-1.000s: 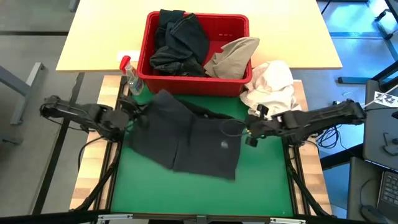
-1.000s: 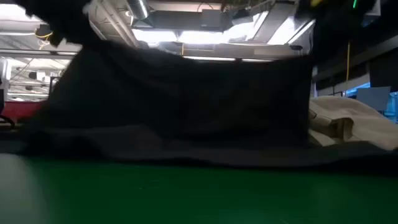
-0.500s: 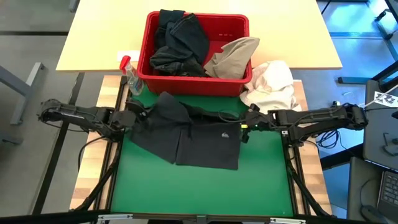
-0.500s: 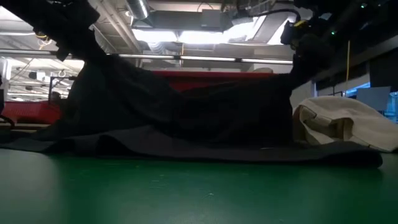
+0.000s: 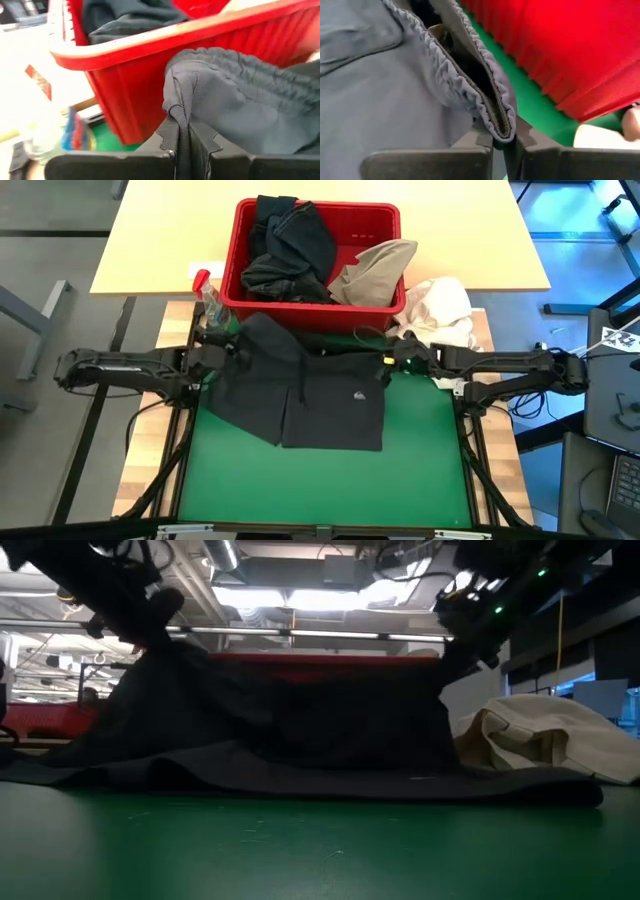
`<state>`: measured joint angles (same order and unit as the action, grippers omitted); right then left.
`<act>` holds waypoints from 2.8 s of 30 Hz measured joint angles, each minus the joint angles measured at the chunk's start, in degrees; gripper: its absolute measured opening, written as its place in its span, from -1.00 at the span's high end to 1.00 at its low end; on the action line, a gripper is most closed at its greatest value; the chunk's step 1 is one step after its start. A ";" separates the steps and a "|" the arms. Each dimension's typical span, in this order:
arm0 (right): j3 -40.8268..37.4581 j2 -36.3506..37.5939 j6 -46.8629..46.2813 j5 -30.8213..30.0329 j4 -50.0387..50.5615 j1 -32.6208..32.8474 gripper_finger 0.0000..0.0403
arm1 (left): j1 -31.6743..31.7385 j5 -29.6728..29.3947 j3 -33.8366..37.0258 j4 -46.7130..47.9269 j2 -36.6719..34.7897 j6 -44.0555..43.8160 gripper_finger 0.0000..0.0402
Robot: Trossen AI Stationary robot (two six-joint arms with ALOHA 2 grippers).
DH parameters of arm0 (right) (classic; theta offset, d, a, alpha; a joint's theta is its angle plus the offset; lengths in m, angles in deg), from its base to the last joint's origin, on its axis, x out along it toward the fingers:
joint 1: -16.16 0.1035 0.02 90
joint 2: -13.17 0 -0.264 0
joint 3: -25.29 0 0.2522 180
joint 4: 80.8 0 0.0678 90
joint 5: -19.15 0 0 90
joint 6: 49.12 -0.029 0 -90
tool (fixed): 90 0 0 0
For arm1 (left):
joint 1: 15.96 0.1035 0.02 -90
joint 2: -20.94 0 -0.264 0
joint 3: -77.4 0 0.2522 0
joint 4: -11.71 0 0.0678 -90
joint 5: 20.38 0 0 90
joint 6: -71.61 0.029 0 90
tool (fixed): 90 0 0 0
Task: Fold Laundry from Bin
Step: Fold the black shorts
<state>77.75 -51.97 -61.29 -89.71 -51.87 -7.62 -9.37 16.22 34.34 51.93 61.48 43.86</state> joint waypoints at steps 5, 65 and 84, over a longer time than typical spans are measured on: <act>0.00 -6.11 0.14 0.09 -5.65 -4.81 0.85 | 4.54 0.55 0.00 -0.08 4.86 1.41 0.80; 9.32 -21.94 -5.69 13.67 24.13 47.62 0.02 | -40.56 70.63 8.78 -37.19 25.38 -46.71 0.36; 2.61 -13.99 3.22 6.35 0.20 25.40 0.02 | -11.32 32.75 2.87 -17.97 15.04 -2.85 0.36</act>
<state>80.36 -65.97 -58.07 -83.36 -51.67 17.78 -20.69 48.96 37.21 33.96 76.52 41.00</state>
